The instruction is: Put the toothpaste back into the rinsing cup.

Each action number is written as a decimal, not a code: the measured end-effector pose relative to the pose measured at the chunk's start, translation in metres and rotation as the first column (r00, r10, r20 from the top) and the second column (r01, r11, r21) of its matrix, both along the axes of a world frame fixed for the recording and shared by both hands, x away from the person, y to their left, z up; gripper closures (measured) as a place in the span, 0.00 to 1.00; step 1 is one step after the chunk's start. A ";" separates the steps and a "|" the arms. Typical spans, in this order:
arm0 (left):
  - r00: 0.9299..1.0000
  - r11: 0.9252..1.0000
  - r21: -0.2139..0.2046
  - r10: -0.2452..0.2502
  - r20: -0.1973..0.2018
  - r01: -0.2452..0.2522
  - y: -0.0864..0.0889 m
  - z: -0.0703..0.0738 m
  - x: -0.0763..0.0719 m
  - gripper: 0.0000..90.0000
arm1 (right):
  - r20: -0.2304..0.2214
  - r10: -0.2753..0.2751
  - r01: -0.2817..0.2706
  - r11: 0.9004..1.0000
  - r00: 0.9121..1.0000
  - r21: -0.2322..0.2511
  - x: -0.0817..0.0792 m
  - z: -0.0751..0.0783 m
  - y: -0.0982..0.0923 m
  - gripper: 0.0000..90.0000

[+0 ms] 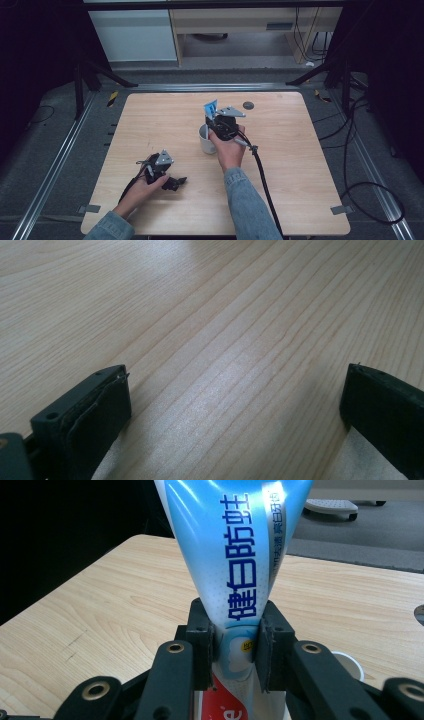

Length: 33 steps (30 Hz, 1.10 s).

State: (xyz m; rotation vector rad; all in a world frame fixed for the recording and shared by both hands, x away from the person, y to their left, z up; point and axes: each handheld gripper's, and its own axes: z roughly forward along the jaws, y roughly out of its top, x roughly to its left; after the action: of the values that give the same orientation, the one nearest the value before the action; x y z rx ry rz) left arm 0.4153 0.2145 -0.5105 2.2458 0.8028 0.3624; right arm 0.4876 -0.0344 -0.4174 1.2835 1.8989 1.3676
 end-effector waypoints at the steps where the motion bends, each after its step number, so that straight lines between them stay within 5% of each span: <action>1: 1.000 1.000 0.000 0.000 0.000 0.000 0.000 0.000 0.000 0.00 | -0.001 0.001 -0.001 1.000 1.000 0.001 0.000 0.000 0.000 0.80; 33: 1.000 1.000 0.000 0.000 0.000 0.000 0.000 0.000 0.000 0.00 | -0.020 -0.004 0.004 1.000 1.000 0.004 0.005 0.003 -0.009 0.75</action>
State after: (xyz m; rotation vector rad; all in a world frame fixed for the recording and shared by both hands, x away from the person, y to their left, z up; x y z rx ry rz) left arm 0.4153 0.2145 -0.5105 2.2459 0.8029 0.3621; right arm 0.4929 -0.0431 -0.4147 1.3069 1.9061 1.3619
